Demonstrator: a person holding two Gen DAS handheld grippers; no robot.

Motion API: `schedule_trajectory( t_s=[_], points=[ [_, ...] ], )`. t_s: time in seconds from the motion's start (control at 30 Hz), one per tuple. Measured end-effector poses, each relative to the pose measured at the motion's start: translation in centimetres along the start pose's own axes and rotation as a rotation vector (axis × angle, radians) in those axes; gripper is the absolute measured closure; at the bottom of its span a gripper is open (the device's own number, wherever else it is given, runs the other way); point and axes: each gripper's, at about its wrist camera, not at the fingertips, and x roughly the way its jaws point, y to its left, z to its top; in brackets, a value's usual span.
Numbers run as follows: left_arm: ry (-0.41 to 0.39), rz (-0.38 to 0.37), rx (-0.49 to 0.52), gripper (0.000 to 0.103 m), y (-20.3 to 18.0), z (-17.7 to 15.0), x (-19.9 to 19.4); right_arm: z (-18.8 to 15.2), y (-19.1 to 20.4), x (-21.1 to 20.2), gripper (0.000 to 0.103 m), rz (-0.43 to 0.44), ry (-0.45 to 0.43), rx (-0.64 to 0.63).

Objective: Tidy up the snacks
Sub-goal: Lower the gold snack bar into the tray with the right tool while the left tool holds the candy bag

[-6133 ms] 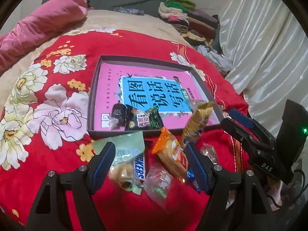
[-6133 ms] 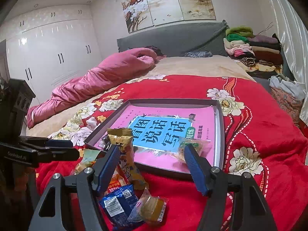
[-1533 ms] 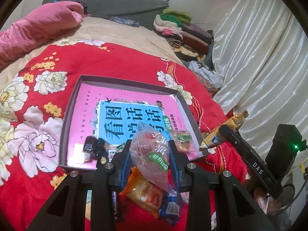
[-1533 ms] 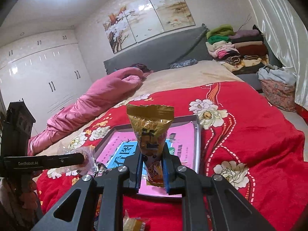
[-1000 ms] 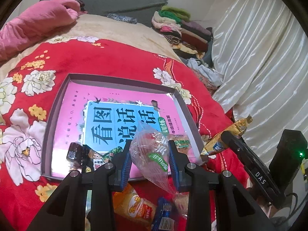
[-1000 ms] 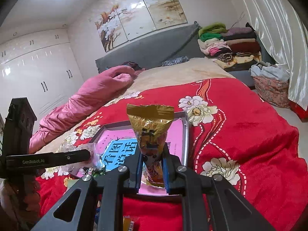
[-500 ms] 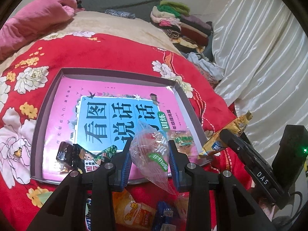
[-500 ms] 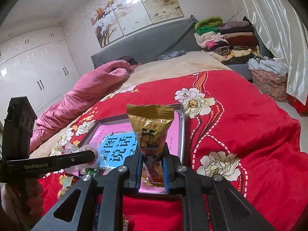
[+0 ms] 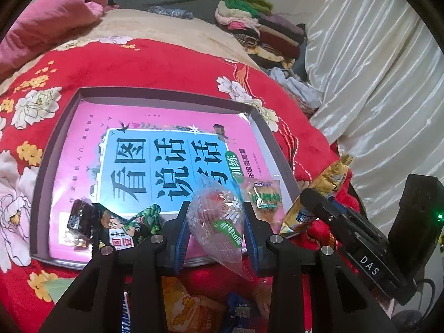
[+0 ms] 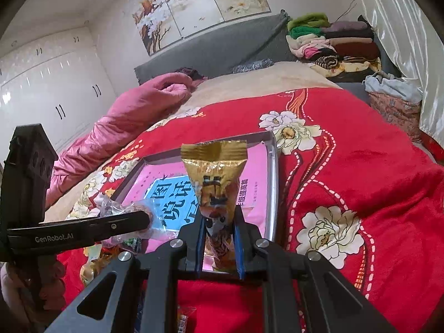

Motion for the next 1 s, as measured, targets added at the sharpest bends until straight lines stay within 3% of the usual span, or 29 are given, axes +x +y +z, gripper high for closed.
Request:
schedule_trajectory(
  t_s=[1.0],
  points=[
    [0.059, 0.011, -0.009, 0.067, 0.2, -0.3, 2.6, 0.1, -1.3, 4.0, 0.084, -0.024, 0.067, 0.043]
  ],
)
